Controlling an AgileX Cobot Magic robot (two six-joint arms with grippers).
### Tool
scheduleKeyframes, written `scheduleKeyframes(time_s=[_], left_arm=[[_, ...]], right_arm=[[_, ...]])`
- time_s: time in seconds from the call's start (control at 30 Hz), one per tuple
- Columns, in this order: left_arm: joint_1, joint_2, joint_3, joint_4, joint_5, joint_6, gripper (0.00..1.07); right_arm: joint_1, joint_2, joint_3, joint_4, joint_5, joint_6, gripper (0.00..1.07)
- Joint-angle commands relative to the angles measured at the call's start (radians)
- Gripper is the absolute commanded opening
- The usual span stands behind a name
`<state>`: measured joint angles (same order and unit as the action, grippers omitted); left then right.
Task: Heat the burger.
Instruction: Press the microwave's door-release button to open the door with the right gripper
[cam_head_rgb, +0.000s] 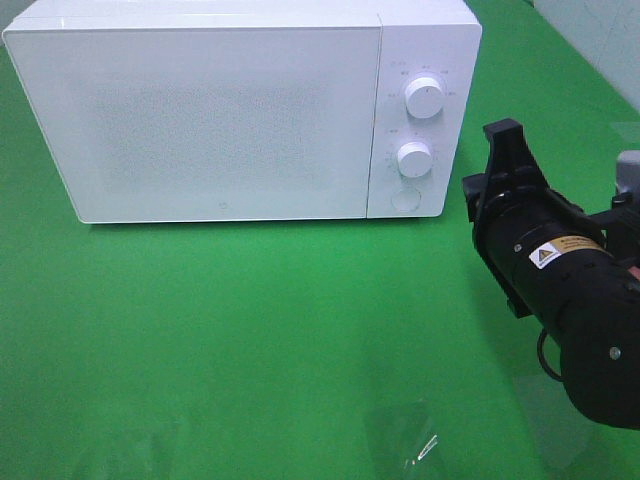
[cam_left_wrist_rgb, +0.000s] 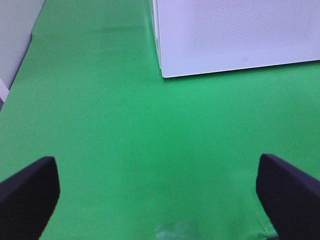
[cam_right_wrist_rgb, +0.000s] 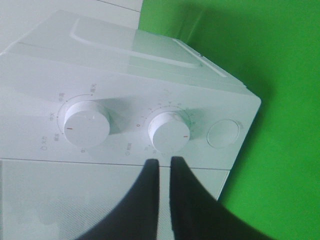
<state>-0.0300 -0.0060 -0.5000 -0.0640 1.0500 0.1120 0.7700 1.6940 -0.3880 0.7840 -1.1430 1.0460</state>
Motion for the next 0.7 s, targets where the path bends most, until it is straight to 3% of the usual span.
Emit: scheduleKeyframes(time_s=[0.03, 0.3, 0.7], left_arm=[[0.004, -0.023, 0.003, -0.006, -0.012, 0.002, 1.00], [0.004, -0.023, 0.003, -0.006, -0.012, 0.002, 1.00], [0.004, -0.023, 0.003, -0.006, -0.012, 0.002, 1.00]], right_arm=[[-0.002, -0.001, -0.004, -0.012, 0.079, 0.150, 0.00], [-0.029, 0.007, -0.009, -0.024, 0.160, 0.152, 0.00], [-0.174, 0.138, -0.131, -0.247, 0.267, 0.305, 0.00]])
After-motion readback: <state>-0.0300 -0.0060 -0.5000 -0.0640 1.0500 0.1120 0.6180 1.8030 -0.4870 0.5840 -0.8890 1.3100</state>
